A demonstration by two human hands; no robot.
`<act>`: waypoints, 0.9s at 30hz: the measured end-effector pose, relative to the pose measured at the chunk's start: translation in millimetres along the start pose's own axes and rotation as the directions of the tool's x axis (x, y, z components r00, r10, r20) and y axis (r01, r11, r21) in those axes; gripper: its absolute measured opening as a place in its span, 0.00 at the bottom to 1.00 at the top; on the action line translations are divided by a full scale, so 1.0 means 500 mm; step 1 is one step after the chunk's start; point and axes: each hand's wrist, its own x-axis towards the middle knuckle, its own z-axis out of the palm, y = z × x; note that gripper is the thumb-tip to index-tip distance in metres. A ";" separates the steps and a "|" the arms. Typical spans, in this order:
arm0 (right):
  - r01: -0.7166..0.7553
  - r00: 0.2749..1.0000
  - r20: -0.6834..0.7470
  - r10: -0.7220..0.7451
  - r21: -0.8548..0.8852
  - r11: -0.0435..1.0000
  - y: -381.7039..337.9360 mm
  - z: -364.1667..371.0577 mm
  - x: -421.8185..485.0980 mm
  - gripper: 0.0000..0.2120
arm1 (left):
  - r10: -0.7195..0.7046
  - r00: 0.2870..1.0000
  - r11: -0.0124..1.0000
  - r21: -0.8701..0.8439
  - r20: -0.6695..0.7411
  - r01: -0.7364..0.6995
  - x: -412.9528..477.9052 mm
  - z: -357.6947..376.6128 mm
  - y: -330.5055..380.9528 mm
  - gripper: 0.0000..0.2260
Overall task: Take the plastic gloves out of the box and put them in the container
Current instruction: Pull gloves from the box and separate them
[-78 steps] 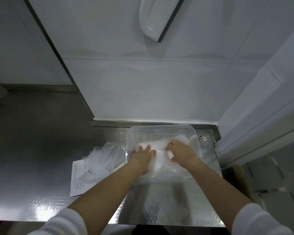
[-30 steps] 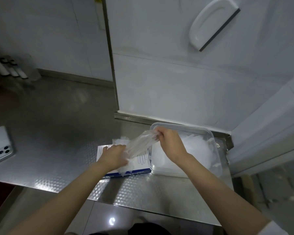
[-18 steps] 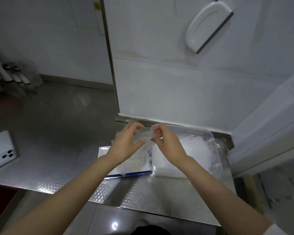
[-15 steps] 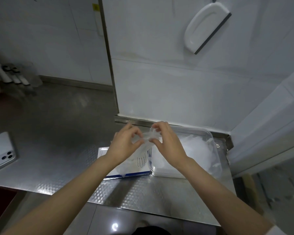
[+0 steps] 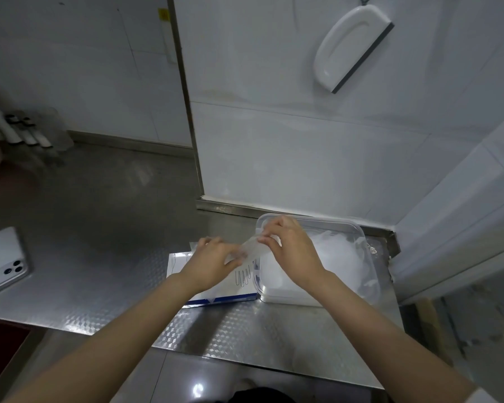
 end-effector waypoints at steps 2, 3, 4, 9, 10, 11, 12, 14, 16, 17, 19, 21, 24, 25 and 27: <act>-0.052 0.999 0.002 0.052 0.034 0.998 0.005 -0.003 -0.001 0.07 | -0.001 1.000 0.997 0.074 0.025 -0.001 -0.001 0.009 -0.013 0.11; -0.081 0.997 0.010 0.081 0.043 0.996 0.007 -0.003 -0.002 0.07 | -0.007 0.999 0.996 0.094 0.033 0.004 -0.002 0.011 -0.016 0.11; -0.110 0.994 0.018 0.109 0.047 0.993 0.011 -0.004 -0.002 0.08 | -0.021 0.999 0.994 0.108 0.042 0.016 -0.005 0.015 -0.019 0.11; -0.180 0.983 -0.021 0.183 0.101 0.979 0.019 -0.011 0.000 0.09 | -0.107 0.988 0.975 0.209 0.115 0.081 -0.012 0.026 -0.033 0.11; -0.187 0.981 -0.032 0.193 0.130 0.974 0.017 -0.014 0.001 0.09 | -0.115 0.984 0.970 0.230 0.137 0.081 -0.014 0.027 -0.035 0.10; -0.195 0.977 -0.050 0.205 0.160 0.968 0.015 -0.016 0.002 0.08 | -0.119 0.982 0.967 0.243 0.146 0.081 -0.014 0.028 -0.037 0.09; -0.199 0.973 -0.078 0.216 0.187 0.962 0.013 -0.020 0.004 0.08 | -0.122 0.981 0.965 0.250 0.149 0.082 -0.013 0.030 -0.040 0.09; -0.189 0.959 -0.165 0.230 0.229 0.955 0.009 -0.031 0.013 0.09 | -0.129 0.977 0.956 0.283 0.170 0.077 -0.012 0.033 -0.042 0.09; -0.172 0.938 -0.254 0.236 0.249 0.953 0.007 -0.048 0.028 0.09 | -0.137 0.969 0.954 0.291 0.208 0.072 -0.011 0.036 -0.044 0.08; -0.167 0.931 -0.280 0.235 0.245 0.955 0.008 -0.058 0.036 0.09 | -0.134 0.963 0.963 0.259 0.234 0.071 -0.009 0.031 -0.043 0.07; -0.167 0.929 -0.289 0.229 0.226 0.960 0.014 -0.075 0.051 0.10 | -0.136 0.945 0.985 0.144 0.299 0.096 0.000 0.010 -0.039 0.08; -0.163 0.944 -0.254 0.213 0.204 0.965 0.026 -0.089 0.058 0.10 | -0.102 0.944 0.995 0.047 0.313 0.092 0.018 -0.027 -0.040 0.07; -0.161 0.966 -0.184 0.182 0.124 0.979 0.038 -0.101 0.061 0.10 | -0.082 0.991 0.994 -0.058 0.102 0.089 0.040 -0.102 -0.025 0.14; -0.151 0.972 -0.169 0.163 0.082 0.985 0.039 -0.105 0.062 0.09 | -0.092 0.996 0.982 -0.165 -0.011 0.089 0.046 -0.127 -0.009 0.16; -0.099 0.987 -0.124 0.099 0.004 0.995 0.031 -0.113 0.063 0.09 | -0.080 0.976 0.933 -0.359 -0.204 0.002 0.056 -0.169 0.036 0.14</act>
